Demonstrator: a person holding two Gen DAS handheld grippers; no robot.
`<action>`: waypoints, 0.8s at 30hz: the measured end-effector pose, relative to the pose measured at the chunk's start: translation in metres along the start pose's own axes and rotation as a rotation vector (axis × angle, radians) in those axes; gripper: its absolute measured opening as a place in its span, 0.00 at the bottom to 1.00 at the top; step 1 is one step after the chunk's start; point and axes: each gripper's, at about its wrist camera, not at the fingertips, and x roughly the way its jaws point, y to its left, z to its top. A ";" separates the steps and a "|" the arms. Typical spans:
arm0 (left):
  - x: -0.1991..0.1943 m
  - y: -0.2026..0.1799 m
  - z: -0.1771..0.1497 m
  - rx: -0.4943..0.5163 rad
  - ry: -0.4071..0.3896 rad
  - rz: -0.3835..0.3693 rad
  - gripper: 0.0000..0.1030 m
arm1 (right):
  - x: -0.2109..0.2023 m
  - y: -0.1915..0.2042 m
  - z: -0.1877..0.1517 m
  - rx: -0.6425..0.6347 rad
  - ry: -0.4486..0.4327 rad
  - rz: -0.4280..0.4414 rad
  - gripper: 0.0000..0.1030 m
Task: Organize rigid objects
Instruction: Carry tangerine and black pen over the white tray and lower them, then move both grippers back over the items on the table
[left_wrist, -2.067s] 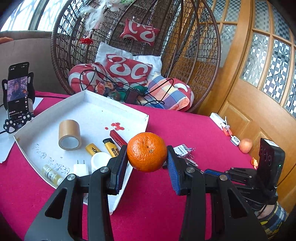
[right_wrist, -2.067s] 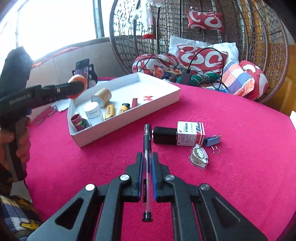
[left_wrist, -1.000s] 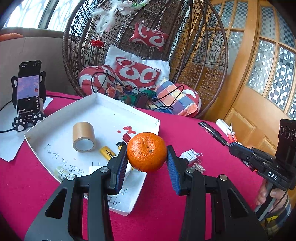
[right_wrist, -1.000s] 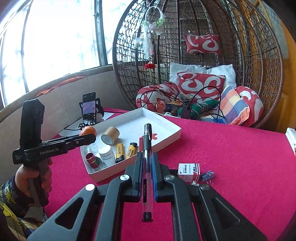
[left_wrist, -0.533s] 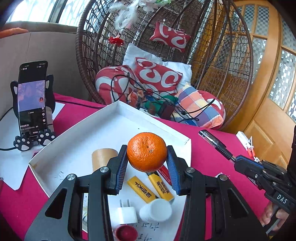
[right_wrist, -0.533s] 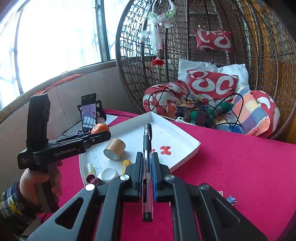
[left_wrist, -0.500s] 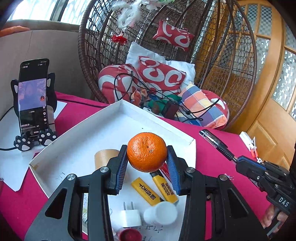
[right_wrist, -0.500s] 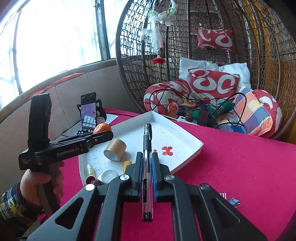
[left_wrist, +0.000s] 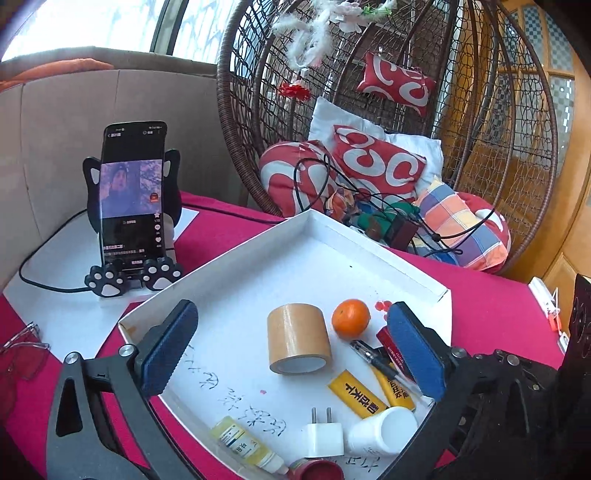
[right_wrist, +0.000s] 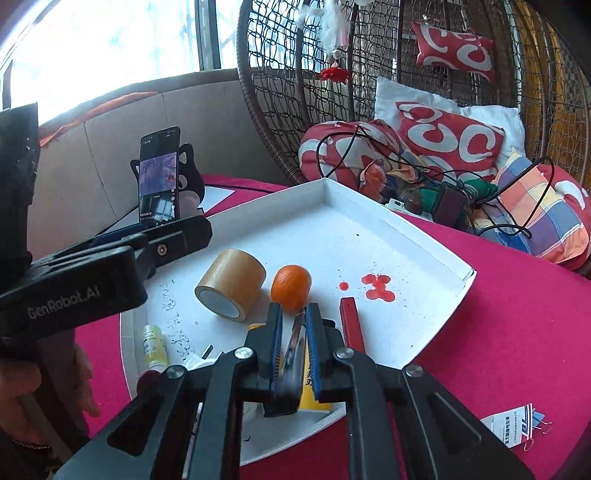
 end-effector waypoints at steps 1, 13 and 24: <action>-0.005 0.000 -0.002 -0.008 -0.008 0.007 1.00 | -0.002 0.000 -0.002 0.001 -0.004 -0.010 0.41; -0.059 -0.040 -0.013 0.046 -0.117 -0.111 1.00 | -0.093 -0.024 -0.037 0.083 -0.258 -0.109 1.00; -0.060 -0.080 -0.029 0.113 -0.062 -0.249 1.00 | -0.178 -0.121 -0.089 0.452 -0.423 -0.190 1.00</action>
